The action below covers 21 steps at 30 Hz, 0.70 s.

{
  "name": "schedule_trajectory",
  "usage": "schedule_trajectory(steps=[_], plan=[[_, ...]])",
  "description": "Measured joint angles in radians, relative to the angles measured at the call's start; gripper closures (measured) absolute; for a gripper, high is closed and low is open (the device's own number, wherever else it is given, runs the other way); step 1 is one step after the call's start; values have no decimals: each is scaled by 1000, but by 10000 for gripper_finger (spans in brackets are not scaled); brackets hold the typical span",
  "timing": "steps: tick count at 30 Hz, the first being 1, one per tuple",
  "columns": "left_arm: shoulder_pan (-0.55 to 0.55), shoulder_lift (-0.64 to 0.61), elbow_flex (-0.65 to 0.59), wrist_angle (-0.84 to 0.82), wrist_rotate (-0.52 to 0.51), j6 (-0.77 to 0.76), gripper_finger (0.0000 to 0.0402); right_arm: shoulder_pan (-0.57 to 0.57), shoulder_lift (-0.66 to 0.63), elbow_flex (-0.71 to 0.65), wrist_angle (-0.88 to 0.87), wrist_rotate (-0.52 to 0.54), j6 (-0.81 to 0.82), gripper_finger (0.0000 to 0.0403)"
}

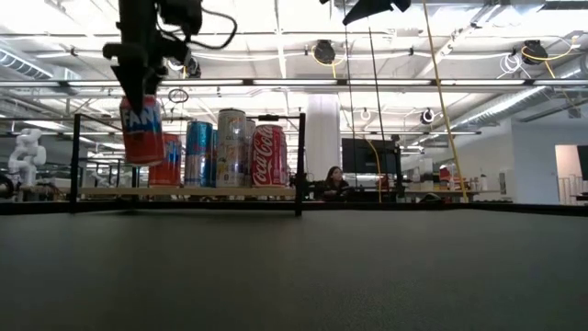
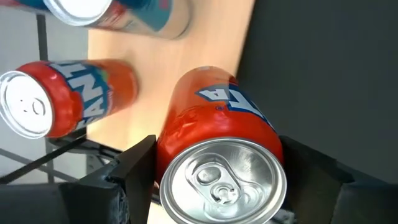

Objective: Place canned beverage on shelf
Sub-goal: Put the red soda can on the shelf aligned with the other red soda can

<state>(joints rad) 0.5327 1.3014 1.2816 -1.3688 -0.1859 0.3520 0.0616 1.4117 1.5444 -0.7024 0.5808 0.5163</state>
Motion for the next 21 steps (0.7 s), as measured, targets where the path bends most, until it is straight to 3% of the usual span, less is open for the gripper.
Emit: schedule_trajectory(steps=[8, 21], plan=[[140, 91, -1, 44, 0, 182, 130, -34, 0, 0, -19, 0, -2, 96], [247, 179, 2, 86, 25, 293, 129, -68, 0, 0, -61, -5, -5, 96]])
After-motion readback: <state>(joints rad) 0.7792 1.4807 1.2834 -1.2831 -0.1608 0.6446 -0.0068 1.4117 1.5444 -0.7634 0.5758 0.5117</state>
